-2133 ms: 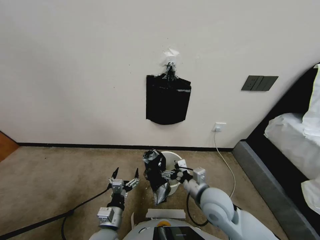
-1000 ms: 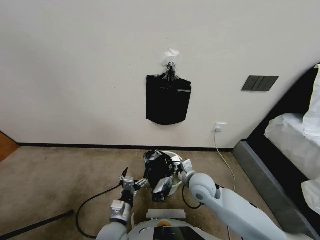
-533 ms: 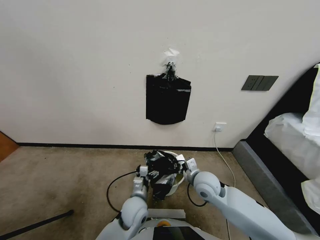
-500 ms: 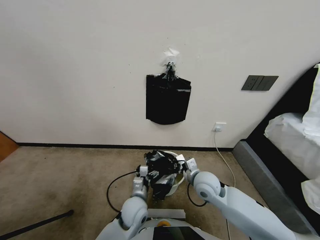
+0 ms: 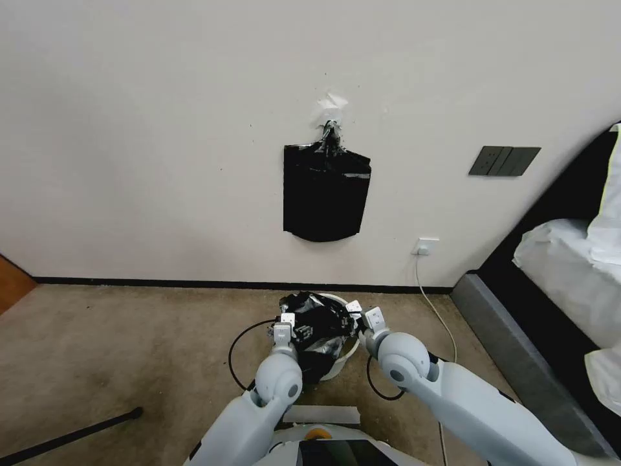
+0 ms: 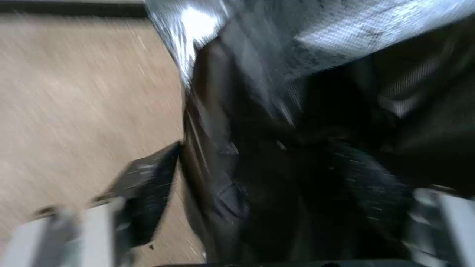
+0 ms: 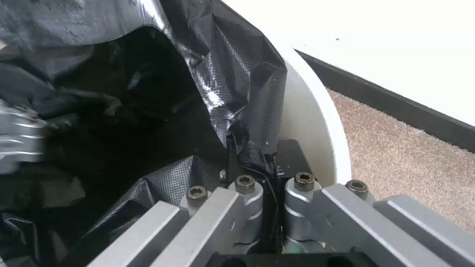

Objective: Place a trash bag onto the trash bin.

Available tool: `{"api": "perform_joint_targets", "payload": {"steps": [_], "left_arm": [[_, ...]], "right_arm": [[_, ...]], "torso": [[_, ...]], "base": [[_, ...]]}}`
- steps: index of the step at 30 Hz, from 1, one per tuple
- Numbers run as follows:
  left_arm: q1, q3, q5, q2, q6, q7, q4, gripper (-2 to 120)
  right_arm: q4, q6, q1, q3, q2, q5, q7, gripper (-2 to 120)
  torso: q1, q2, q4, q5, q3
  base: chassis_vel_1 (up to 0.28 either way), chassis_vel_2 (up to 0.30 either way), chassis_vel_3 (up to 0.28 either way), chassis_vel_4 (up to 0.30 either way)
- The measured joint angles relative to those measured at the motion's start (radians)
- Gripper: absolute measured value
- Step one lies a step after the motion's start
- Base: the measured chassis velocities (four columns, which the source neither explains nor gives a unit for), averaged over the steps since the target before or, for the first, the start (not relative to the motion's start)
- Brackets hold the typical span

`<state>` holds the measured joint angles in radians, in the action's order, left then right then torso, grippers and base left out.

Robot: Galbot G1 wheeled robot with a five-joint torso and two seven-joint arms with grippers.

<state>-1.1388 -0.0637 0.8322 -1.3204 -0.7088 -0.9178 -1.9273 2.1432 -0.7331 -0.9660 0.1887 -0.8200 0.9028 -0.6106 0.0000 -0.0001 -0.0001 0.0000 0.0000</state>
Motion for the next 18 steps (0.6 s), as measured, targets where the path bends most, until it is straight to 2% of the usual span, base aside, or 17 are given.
{"api": "perform_joint_targets", "payload": {"steps": [1, 5, 7, 9, 11, 13, 15, 16, 17, 18], "left_arm": [[0.005, 0.000, 0.016, -0.004, -0.002, -0.009, 0.005, 69], [0.013, 0.001, 0.045, -0.012, -0.005, -0.031, 0.015, 61], [0.020, 0.009, 0.083, -0.027, -0.006, -0.062, 0.024, 47], [0.022, 0.013, 0.096, -0.033, -0.007, -0.073, 0.027, 43], [0.024, 0.019, 0.112, -0.042, -0.007, -0.089, 0.032, 33], [0.024, 0.020, 0.114, -0.044, -0.003, -0.096, 0.032, 25], [0.024, 0.020, 0.114, -0.044, -0.002, -0.097, 0.032, 25], [0.022, 0.020, 0.114, -0.039, 0.012, -0.098, 0.028, 15], [0.020, 0.020, 0.114, -0.035, 0.020, -0.096, 0.026, 11], [0.020, 0.020, 0.114, -0.035, 0.020, -0.096, 0.026, 11]], "right_arm": [[0.000, 0.000, -0.001, -0.001, 0.000, 0.000, 0.000, 0], [-0.001, 0.000, -0.002, -0.004, 0.000, -0.001, 0.000, 0], [-0.002, 0.001, -0.004, -0.008, 0.001, -0.001, 0.001, 0], [-0.003, 0.001, -0.005, -0.010, 0.001, -0.001, 0.001, 0], [-0.005, 0.002, -0.009, -0.012, 0.000, -0.006, 0.003, 0], [-0.006, 0.003, -0.014, -0.014, 0.000, -0.015, 0.008, 0], [-0.006, 0.003, -0.015, -0.014, 0.000, -0.016, 0.009, 0], [-0.007, 0.007, -0.021, -0.017, -0.001, -0.030, 0.020, 0], [-0.007, 0.012, -0.024, -0.019, -0.001, -0.034, 0.023, 0], [-0.007, 0.012, -0.024, -0.019, -0.001, -0.034, 0.023, 0]], "torso": [[0.000, 0.000, 0.0002, 0.0002, 0.000], [0.000, 0.000, 0.0004, 0.0005, 0.000], [0.000, 0.000, 0.0005, 0.0006, 0.000], [0.000, 0.000, 0.0005, 0.0005, 0.000], [0.000, 0.000, 0.0004, 0.0004, 0.000], [0.000, 0.000, 0.0003, 0.0002, 0.000], [0.000, 0.000, 0.0003, 0.0002, 0.000], [0.000, 0.000, 0.0001, -0.0001, 0.000], [0.000, 0.000, 0.0000, -0.0001, 0.000], [0.000, 0.000, 0.0000, -0.0001, 0.000]], "base": [[0.000, 0.000, 0.000, 0.000], [0.000, 0.000, 0.000, 0.000], [0.000, 0.000, 0.000, 0.000], [0.000, 0.000, 0.000, 0.000], [0.000, 0.000, 0.000, 0.000], [0.000, 0.000, 0.000, 0.000], [0.000, 0.000, 0.000, 0.000], [0.000, 0.000, 0.000, 0.000], [0.000, 0.000, 0.000, 0.000], [0.000, 0.000, 0.000, 0.000]]}}
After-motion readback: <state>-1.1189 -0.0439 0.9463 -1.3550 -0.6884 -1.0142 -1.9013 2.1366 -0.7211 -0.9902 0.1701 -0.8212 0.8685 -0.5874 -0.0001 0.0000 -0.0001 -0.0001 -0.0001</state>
